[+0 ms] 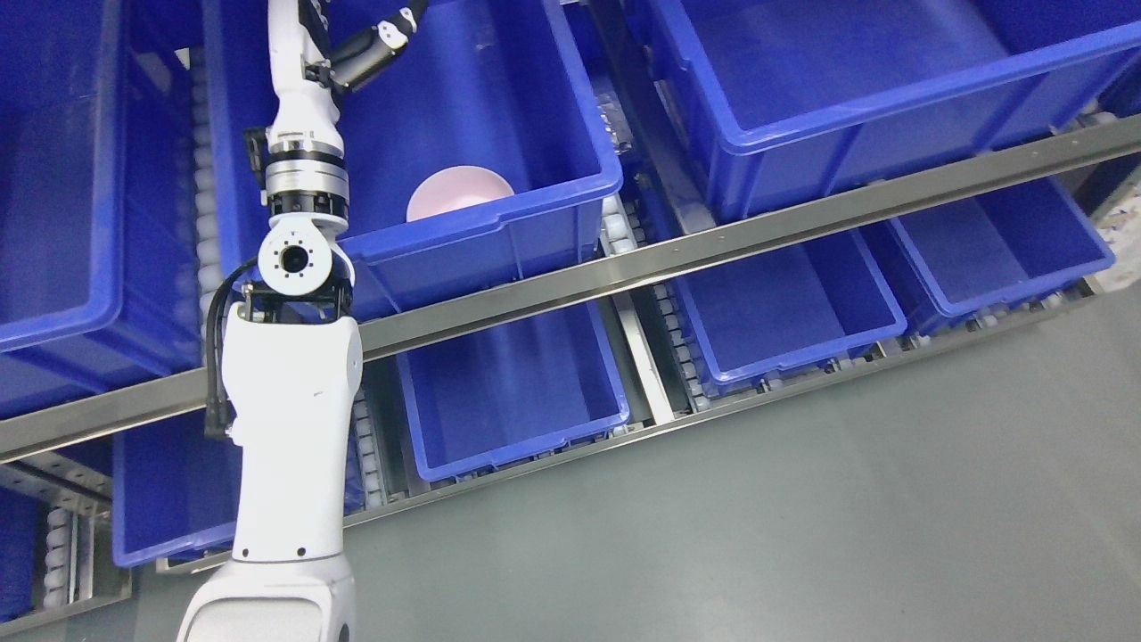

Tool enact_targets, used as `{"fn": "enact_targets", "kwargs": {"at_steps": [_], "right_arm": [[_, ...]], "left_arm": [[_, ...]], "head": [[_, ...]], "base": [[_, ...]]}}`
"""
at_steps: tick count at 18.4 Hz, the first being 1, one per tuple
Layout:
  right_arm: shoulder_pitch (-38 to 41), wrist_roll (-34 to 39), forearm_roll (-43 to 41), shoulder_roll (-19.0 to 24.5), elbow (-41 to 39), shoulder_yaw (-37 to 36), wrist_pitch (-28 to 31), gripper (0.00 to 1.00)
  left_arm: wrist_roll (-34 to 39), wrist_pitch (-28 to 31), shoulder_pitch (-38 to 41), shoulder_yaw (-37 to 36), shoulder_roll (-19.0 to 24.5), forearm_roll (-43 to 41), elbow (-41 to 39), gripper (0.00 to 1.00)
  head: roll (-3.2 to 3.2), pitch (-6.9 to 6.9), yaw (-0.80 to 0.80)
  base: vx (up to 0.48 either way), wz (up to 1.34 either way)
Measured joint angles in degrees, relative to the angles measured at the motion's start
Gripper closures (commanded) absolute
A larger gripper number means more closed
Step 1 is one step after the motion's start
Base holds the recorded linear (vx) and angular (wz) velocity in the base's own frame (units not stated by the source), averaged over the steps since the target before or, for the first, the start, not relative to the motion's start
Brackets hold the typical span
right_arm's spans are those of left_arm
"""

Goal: Stack pink IKEA bowls on left shelf middle
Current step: 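Release the bowls and raise the left hand away from the bin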

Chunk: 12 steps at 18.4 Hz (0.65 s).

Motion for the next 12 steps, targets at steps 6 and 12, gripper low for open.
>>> {"fn": "enact_targets", "kwargs": {"at_steps": [6, 12], "right_arm": [[0.0, -0.1, 0.0, 0.0, 0.0, 0.0, 0.0, 0.00], [0.0, -0.2, 0.0, 0.0, 0.0, 0.0, 0.0, 0.00]], "left_arm": [[0.3, 4.8, 4.1, -1.2, -0.5, 2.8, -5.7, 0.03], [0.0, 5.5, 6.2, -0.2, -0.9, 3.7, -10.2, 0.02]], "head": [[0.00, 0.00, 0.00], [0.00, 0.00, 0.00]], "base": [[0.002, -0.25], [0.004, -0.25]]}}
